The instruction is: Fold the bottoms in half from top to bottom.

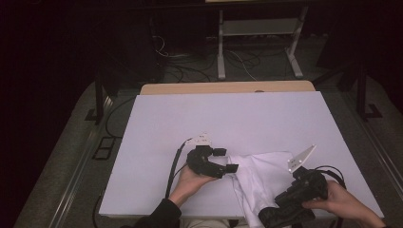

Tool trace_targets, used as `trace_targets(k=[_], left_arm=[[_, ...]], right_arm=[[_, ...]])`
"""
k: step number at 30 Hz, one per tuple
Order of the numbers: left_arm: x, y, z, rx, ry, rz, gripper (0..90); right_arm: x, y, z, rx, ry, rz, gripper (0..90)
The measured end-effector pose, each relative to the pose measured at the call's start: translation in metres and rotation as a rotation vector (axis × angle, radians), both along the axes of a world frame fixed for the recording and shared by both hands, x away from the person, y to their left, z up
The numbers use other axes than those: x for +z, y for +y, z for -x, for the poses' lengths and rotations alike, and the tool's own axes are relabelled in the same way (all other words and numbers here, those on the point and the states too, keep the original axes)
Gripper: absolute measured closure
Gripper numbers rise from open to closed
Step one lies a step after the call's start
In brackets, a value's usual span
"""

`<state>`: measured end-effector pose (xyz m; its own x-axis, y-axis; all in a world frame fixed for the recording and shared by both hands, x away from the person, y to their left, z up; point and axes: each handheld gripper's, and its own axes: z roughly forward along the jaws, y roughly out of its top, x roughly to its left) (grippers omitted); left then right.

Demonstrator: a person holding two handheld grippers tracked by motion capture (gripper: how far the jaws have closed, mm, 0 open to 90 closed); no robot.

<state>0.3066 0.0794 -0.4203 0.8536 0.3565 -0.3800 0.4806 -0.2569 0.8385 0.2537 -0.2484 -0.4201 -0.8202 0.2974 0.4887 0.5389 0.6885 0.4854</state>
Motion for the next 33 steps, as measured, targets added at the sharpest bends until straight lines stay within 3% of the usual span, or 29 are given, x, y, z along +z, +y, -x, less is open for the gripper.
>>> trace_targets(k=[5,15,26,33], left_arm=[[0.002,-0.002,-0.001,-0.004,-0.005,-0.003,15.1],[0.003,-0.003,-0.002,-0.003,-0.002,0.0,14.7],[0.005,-0.004,-0.005,0.004,-0.004,0.002,13.5],[0.004,-0.004,-0.009,0.015,-0.001,0.001,13.3]], right_arm=[[0.012,-0.003,-0.003,-0.026,-0.043,-0.018,73.6],[0.025,-0.012,-0.013,-0.112,-0.12,-0.061,48.2],[0.03,-0.019,-0.027,-0.184,-0.158,-0.058,16.2],[0.029,-0.026,-0.039,-0.236,-0.172,-0.066,3.9]])
